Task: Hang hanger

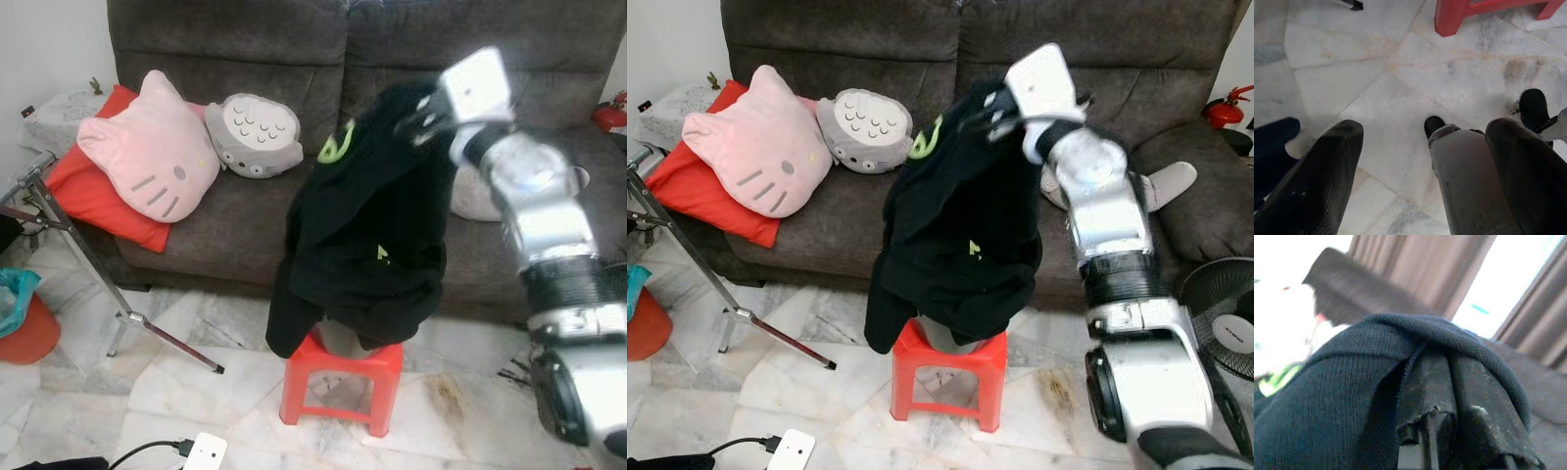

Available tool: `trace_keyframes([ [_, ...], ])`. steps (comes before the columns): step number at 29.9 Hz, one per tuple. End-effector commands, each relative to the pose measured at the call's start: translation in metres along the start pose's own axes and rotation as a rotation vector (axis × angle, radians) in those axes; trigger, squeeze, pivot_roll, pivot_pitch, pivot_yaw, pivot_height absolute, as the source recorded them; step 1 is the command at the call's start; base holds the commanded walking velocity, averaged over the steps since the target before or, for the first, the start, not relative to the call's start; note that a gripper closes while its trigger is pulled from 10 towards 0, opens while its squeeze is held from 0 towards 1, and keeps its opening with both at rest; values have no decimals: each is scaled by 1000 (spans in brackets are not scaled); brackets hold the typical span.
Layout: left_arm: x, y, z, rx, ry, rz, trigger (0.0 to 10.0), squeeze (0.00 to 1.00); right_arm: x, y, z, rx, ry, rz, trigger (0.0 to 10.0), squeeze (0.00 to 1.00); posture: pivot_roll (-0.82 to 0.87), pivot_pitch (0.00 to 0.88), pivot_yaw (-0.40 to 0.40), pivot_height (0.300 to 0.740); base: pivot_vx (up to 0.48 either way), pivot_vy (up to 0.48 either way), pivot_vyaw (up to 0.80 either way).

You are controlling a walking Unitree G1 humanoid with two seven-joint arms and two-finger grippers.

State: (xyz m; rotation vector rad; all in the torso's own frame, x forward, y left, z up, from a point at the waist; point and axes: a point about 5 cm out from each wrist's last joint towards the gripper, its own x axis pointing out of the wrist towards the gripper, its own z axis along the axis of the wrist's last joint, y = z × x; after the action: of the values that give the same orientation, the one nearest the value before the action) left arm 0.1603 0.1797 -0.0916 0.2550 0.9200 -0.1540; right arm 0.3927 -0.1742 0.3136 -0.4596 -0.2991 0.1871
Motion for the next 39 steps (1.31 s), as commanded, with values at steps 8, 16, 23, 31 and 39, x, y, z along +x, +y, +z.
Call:
trace_keyframes([
  [8,0,1,1,17,1,-9,10000,0,10,-14,69,-16,-302,-157,0,0,-80,0,20,740,0,0,0],
  [16,0,7,-1,12,8,11,10000,0,10,-19,112,-98,-484,-259,0,0,-77,0,24,740,0,0,0],
  [23,0,12,0,8,10,32,10000,0,17,-44,148,-191,-534,-332,0,0,-92,0,38,740,0,0,0],
  [31,0,15,1,6,14,41,10000,0,18,-34,214,-126,-713,-232,0,0,-109,0,46,740,0,0,0],
  [39,-1,13,-2,-7,19,47,10000,0,19,29,161,107,-651,-13,10000,0,-106,0,38,740,0,0,0],
])
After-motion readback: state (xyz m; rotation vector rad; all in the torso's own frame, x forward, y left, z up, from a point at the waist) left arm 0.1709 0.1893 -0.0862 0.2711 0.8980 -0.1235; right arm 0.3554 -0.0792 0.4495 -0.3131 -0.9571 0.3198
